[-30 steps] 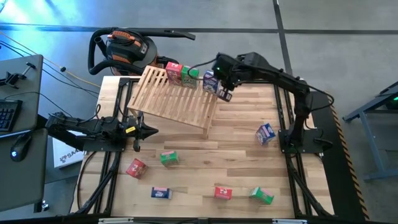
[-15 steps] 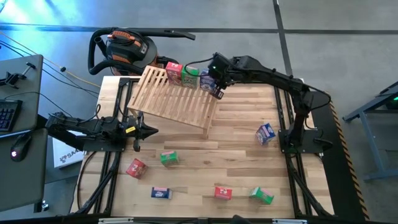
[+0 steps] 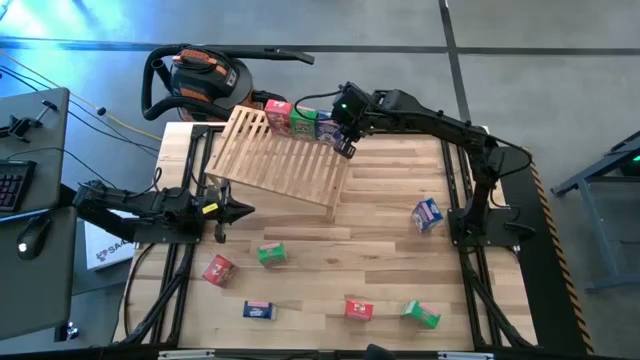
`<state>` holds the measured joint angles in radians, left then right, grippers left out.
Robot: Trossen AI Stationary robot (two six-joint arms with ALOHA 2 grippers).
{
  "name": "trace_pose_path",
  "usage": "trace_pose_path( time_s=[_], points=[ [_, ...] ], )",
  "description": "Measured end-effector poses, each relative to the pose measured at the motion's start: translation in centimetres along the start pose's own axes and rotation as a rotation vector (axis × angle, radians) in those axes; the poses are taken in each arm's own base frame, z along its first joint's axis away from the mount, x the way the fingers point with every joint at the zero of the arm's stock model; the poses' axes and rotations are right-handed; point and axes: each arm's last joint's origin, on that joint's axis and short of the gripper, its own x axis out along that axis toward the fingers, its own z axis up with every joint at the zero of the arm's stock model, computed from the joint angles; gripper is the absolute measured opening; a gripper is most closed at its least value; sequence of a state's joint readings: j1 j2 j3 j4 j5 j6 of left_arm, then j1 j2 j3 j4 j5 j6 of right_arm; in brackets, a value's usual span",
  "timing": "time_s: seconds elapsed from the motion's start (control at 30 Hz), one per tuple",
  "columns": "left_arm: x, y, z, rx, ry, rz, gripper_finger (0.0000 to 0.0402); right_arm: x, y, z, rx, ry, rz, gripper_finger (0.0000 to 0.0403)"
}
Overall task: Stack cereal on shelf
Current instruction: Put the middle blue cereal box on the shelf, then put the left red cereal box aligned with the other red cereal box on the shelf
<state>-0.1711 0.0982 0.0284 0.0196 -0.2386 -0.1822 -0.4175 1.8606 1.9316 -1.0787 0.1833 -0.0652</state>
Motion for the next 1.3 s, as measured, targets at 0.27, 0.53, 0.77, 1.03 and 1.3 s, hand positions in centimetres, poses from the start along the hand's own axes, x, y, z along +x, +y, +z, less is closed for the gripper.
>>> trace_pose_path(
  time_s=[0.27,0.53,0.77,1.03,1.3],
  points=[
    [0.0,0.0,0.0,-0.010,0.000,0.000,0.0000,-2.2,0.7,-0.6,-0.055,0.012,0.008,0.0002],
    [0.0,0.0,0.0,-0.012,0.000,0.000,0.0000,-3.3,2.7,-3.8,-0.099,-0.212,0.047,0.0000],
    [0.0,-0.1,0.0,-0.067,0.006,-0.026,0.0000,-3.1,4.6,-9.0,-0.026,-0.541,0.135,0.0000],
    [0.0,-0.1,0.1,-0.089,-0.005,-0.027,0.0000,-2.0,7.2,-14.2,-0.024,-0.817,0.208,0.0000],
    [0.0,-0.4,1.2,-0.102,-0.050,-0.067,0.0000,-0.7,9.2,-17.4,0.005,-0.897,0.226,0.0000]
  ],
)
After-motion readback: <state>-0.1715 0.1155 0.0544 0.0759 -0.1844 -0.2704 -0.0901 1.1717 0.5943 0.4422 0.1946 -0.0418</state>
